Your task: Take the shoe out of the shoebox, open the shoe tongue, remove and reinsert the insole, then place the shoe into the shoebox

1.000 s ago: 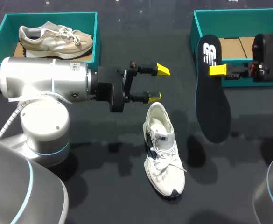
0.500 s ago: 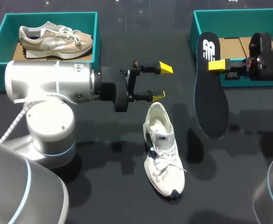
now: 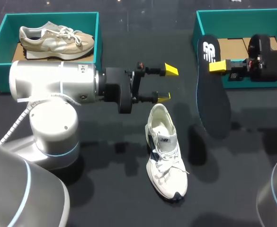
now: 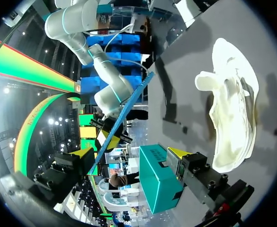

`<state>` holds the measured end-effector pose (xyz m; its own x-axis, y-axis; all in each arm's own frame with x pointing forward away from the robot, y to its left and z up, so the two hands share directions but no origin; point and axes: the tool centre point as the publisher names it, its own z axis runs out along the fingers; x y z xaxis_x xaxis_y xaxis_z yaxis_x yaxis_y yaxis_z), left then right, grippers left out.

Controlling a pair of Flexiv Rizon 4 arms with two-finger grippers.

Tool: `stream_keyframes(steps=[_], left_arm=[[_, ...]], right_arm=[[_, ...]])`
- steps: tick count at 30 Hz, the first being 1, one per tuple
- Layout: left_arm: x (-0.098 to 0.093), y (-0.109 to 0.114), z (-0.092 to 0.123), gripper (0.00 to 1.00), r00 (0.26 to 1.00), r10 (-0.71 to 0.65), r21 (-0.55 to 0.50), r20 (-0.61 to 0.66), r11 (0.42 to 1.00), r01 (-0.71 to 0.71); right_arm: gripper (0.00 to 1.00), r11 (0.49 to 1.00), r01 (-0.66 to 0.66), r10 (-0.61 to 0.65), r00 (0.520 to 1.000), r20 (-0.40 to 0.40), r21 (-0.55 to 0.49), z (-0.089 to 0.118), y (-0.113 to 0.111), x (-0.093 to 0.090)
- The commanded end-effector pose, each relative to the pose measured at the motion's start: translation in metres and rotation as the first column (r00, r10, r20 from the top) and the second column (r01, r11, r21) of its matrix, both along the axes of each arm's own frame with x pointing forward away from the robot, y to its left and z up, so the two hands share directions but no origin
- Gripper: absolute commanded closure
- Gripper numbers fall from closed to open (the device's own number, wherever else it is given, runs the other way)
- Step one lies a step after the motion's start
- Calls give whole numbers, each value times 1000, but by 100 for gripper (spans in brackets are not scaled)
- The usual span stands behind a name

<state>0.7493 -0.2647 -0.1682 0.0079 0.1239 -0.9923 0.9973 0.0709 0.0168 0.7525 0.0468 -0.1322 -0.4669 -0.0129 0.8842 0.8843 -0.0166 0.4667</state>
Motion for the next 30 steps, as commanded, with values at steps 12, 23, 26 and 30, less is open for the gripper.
stream_keyframes(steps=[12, 23, 26, 30], left_arm=[[3, -10, -1, 0, 999, -35, -37, 8, 999, 35], [7, -20, -5, 0, 999, -35, -50, -19, 998, 34], [11, -25, -6, 8, 999, -32, -54, -21, 998, 30], [16, -30, -6, 25, 1000, -14, -66, -24, 998, 12]], right_arm=[[100, 997, -62, 55, 988, -147, -39, -16, 17, 44], [100, 999, -36, 28, 967, -252, -29, -23, 23, 50], [100, 1000, -10, 1, 954, -299, -29, -25, 24, 49], [100, 999, 4, -16, 942, -336, -38, -28, 27, 47]])
